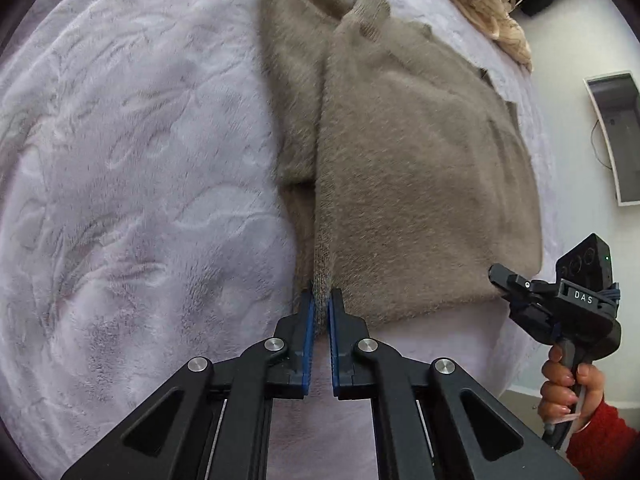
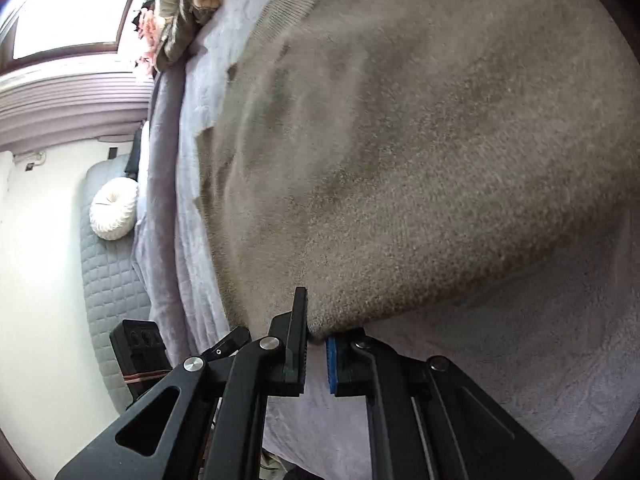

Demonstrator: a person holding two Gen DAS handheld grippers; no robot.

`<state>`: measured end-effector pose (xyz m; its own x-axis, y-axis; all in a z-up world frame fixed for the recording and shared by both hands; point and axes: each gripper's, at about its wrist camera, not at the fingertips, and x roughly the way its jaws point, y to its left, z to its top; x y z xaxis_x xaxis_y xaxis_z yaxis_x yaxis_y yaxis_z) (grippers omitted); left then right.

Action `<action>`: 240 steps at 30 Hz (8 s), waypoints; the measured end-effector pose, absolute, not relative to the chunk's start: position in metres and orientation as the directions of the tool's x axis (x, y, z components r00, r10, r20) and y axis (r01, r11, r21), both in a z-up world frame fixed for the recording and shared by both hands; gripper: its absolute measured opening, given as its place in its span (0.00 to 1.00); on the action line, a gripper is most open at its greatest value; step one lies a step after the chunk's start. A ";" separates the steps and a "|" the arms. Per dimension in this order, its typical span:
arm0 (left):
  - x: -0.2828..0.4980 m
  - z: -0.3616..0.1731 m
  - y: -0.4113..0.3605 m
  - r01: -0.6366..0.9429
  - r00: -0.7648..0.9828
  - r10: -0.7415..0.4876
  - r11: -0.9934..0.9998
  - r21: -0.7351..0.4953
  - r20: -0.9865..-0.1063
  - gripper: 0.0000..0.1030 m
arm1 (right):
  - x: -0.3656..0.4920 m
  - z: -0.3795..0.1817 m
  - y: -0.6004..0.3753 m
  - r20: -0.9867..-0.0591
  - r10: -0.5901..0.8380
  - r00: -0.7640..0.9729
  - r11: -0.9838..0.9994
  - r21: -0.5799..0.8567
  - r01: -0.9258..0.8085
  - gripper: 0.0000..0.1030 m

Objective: Fold small clothes

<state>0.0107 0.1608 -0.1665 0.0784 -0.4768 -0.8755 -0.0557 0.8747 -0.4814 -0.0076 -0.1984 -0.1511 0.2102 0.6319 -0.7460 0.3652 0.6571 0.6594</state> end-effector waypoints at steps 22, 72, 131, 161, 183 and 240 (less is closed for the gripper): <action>-0.020 -0.155 0.177 -0.115 0.164 -0.387 0.906 -0.407 -0.907 0.08 | 0.010 -0.104 -0.091 -0.877 0.475 0.070 0.880 0.472 -0.053 0.11; -0.057 -0.105 0.167 -0.067 0.181 -0.145 0.985 -0.160 -0.973 1.00 | -0.079 -0.095 -0.092 -0.903 0.430 0.003 0.902 0.429 0.048 0.37; 0.030 -0.110 0.131 -0.191 0.158 -0.217 0.950 -0.245 -0.963 1.00 | -0.068 -0.085 -0.295 -0.927 0.309 0.214 0.839 0.371 0.397 0.38; 0.016 -0.143 0.192 -0.285 0.189 -0.382 0.860 -0.423 -0.904 1.00 | -0.053 -0.180 -0.145 -0.593 0.731 0.337 0.422 0.781 0.460 0.49; 0.136 -0.154 0.136 -0.140 0.218 -0.652 0.716 -0.684 -0.727 0.96 | -0.021 -0.131 -0.143 -0.522 0.812 0.259 0.465 0.849 0.252 0.07; 0.158 -0.067 -0.192 0.301 0.184 -0.387 0.897 -0.323 -0.904 0.23 | 0.012 -0.129 -0.389 -0.668 0.636 0.386 0.570 0.744 0.348 0.23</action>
<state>0.1584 -0.1923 -0.0672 0.1837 -0.3869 -0.9037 0.3008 0.8973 -0.3230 0.0124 -0.3895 -0.1286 0.3860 0.6361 -0.6681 0.3483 0.5702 0.7440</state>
